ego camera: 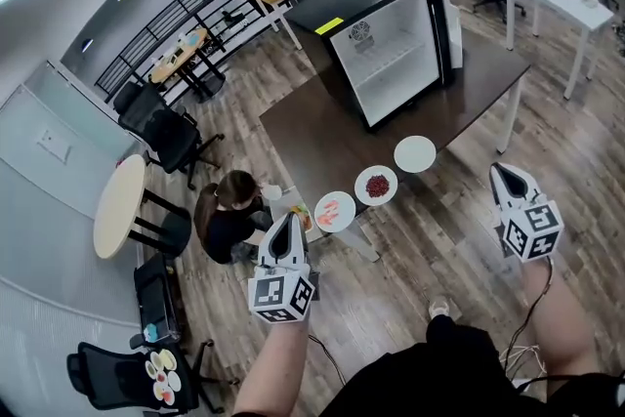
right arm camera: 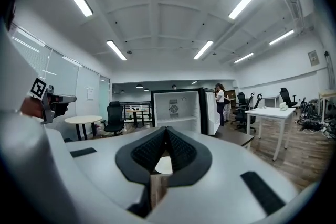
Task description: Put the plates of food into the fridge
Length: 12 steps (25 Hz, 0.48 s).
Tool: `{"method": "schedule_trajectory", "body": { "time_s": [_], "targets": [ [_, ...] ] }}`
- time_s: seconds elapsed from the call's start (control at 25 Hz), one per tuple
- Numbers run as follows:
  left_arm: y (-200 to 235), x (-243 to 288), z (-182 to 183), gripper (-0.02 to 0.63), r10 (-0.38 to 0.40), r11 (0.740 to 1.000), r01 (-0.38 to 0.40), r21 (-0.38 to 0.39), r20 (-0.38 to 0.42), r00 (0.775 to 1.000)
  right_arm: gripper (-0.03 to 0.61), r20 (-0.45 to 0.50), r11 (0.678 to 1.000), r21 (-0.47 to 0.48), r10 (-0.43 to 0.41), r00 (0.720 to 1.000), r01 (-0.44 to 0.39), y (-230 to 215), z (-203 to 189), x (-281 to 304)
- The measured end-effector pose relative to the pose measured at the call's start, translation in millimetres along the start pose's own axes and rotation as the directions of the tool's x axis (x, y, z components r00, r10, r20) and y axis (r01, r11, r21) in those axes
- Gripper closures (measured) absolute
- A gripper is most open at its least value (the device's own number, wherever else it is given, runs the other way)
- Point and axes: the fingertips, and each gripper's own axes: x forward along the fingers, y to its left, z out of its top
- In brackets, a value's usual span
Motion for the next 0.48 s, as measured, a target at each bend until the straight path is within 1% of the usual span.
{"method": "schedule_trajectory", "body": {
  "time_s": [0.2,0.48],
  "targets": [
    [6.4,53.8,-1.4,0.611,0.034,0.999,-0.034,0.002,-0.005,0.999,0.574,-0.028,0.999,0.007,0.035,0.999,-0.035,-24.9,-2.2,60.8],
    [20.9,110.9,-6.8,0.611,0.072,0.997,-0.072,0.007,-0.013,0.997,0.574,-0.089,0.996,0.008,0.084,0.992,-0.084,-38.1,-19.4,136.3]
  ]
}}
